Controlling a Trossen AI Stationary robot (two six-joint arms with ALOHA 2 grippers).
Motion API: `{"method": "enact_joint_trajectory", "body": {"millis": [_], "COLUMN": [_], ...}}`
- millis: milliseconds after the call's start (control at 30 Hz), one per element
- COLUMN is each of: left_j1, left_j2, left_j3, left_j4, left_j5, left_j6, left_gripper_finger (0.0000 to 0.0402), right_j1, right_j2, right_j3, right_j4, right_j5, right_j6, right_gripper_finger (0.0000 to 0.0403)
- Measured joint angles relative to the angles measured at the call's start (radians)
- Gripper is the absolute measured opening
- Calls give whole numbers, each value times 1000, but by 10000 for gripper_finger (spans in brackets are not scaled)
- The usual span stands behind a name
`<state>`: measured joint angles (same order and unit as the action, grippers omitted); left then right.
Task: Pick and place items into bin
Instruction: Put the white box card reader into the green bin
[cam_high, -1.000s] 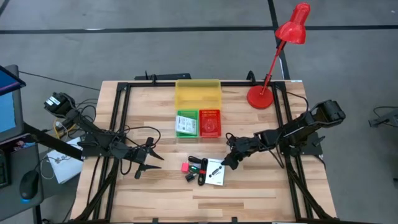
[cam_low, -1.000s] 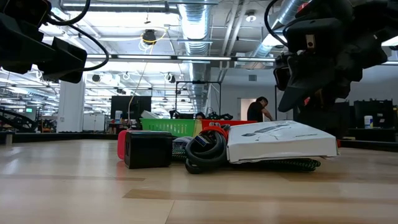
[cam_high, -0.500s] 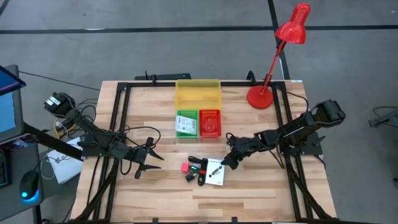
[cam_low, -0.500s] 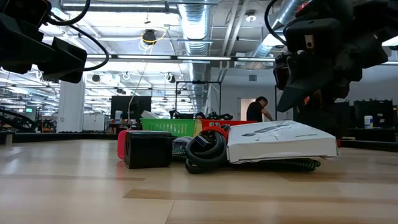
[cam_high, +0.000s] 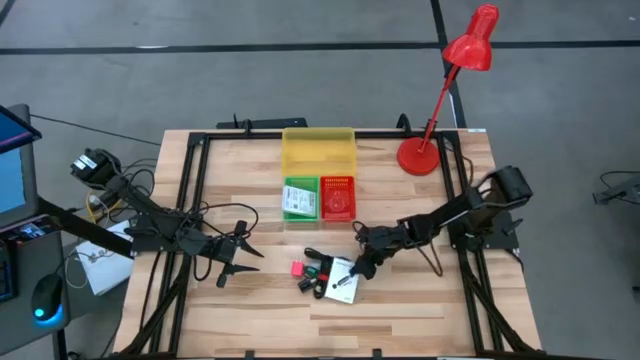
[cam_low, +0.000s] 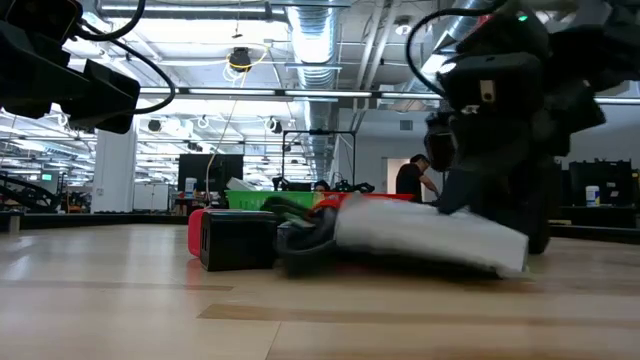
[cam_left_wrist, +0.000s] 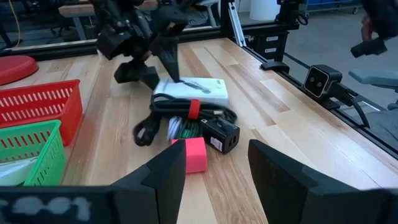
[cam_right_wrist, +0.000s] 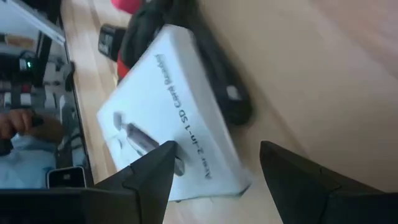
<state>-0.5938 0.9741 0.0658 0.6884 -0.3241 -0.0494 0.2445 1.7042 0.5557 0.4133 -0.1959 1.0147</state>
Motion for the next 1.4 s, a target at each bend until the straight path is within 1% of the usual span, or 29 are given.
{"method": "enact_joint_trajectory", "body": {"millis": [67,200,333,433,667,733,800,967,1100,1233,1400], "left_j1": [0,0,0,0,0,0,0,0,0,0,0], "left_j2": [0,0,0,0,0,0,0,0,0,0,0], "left_j3": [0,0,0,0,0,0,0,0,0,0,0], "left_j4": [0,0,0,-1,-2,-2,-2,-2,-2,-2,-2], "left_j5": [0,0,0,0,0,0,0,0,0,0,0], "left_j6": [0,0,0,0,0,0,0,-5,-7,-8,-8], "left_gripper_finger": [167,167,167,167,167,167,167,167,167,167,167], "right_j1": [-5,-17,-31,-40,-51,-51,-51,-51,-51,-51,-55], "right_j2": [40,77,74,61,33,23,14,-18,-62,-124,-206], "right_j3": [31,71,79,77,77,77,76,75,75,75,75], "right_j4": [11,5,-1,-24,-32,-35,-44,-51,-68,-100,-144], "right_j5": [-39,-66,-75,-79,-100,-103,-106,-115,-131,-135,-85], "right_j6": [-23,-66,-72,-80,-84,-86,-85,-80,-82,-94,-126], "right_gripper_finger": [230,226,200,159,36,17,15,31,14,12,16]}}
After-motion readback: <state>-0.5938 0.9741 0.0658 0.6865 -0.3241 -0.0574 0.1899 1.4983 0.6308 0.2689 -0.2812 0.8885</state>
